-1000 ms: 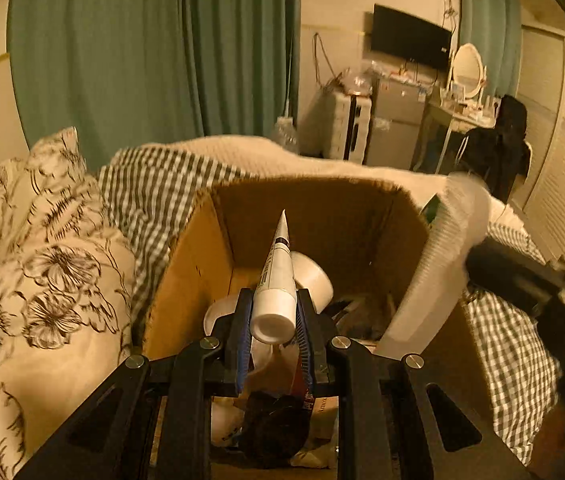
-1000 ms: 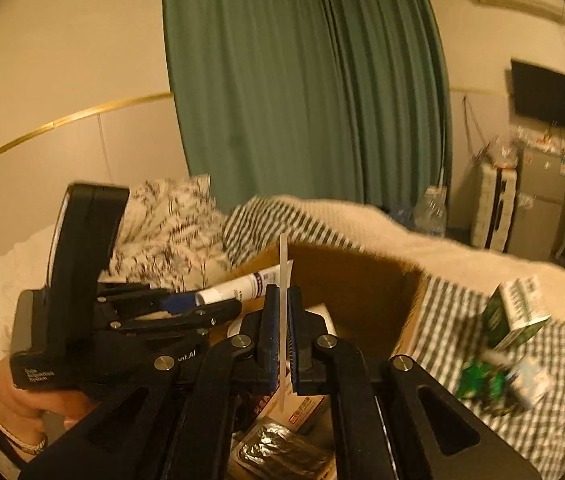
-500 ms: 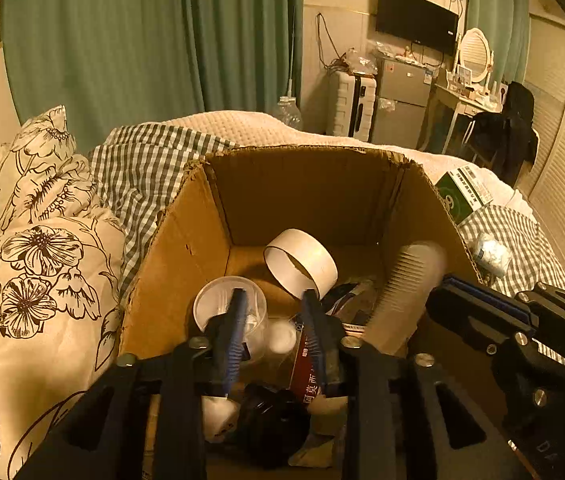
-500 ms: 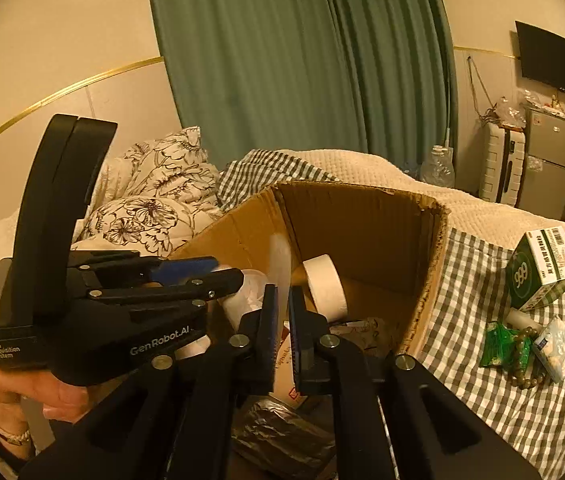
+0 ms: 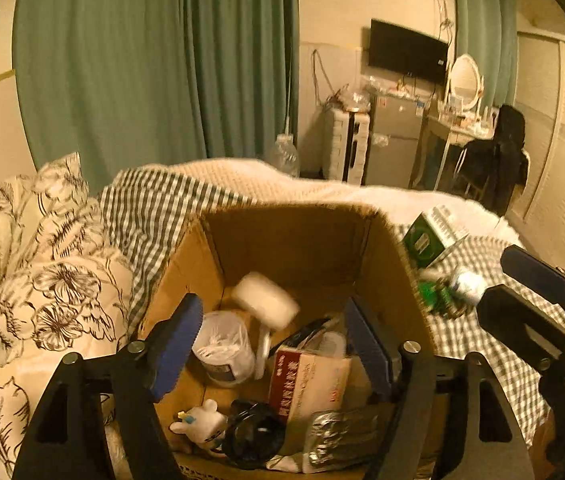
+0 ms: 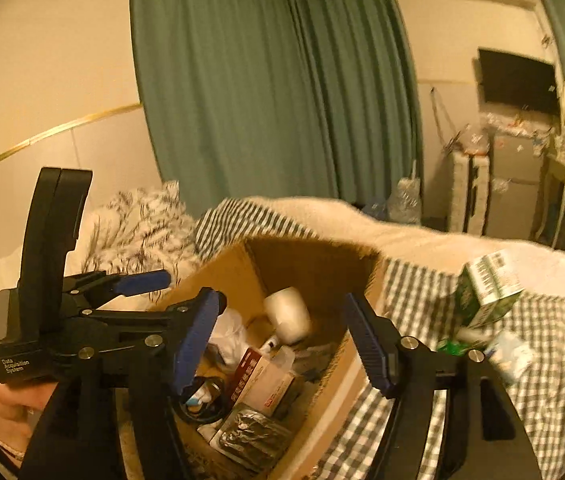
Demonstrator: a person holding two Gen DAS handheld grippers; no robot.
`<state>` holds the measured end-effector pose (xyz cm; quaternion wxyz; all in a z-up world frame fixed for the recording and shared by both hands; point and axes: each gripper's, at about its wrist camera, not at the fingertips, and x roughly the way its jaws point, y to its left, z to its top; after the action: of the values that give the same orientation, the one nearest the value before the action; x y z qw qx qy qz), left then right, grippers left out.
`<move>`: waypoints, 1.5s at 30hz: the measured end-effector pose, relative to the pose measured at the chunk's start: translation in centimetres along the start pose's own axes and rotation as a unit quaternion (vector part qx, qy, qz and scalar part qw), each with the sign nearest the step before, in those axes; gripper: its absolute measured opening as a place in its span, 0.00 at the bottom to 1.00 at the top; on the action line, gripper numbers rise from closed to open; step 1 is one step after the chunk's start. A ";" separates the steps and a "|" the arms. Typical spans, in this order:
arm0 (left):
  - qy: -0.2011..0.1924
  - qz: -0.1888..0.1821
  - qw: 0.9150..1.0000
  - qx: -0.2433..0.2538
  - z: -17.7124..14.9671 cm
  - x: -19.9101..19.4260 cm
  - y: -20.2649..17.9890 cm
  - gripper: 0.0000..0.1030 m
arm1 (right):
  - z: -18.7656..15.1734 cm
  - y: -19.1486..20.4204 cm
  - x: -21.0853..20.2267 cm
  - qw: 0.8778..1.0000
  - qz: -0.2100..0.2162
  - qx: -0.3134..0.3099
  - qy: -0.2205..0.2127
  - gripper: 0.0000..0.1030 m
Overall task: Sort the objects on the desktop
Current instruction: 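Open both tools and move them back toward the remaining items on the bedspread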
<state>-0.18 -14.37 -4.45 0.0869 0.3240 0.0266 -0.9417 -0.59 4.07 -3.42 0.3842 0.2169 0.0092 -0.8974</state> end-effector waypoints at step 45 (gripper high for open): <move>-0.080 -0.106 0.991 0.035 -0.4 -3.8 -14.1 1.00 | 0.0 -14.0 -14.5 0.974 -0.195 0.069 -0.095 1.00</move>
<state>0.48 0.09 -2.50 -0.0230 0.2463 0.0204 -0.9687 -1.44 23.91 0.23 0.1848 0.1505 -0.0470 -0.9701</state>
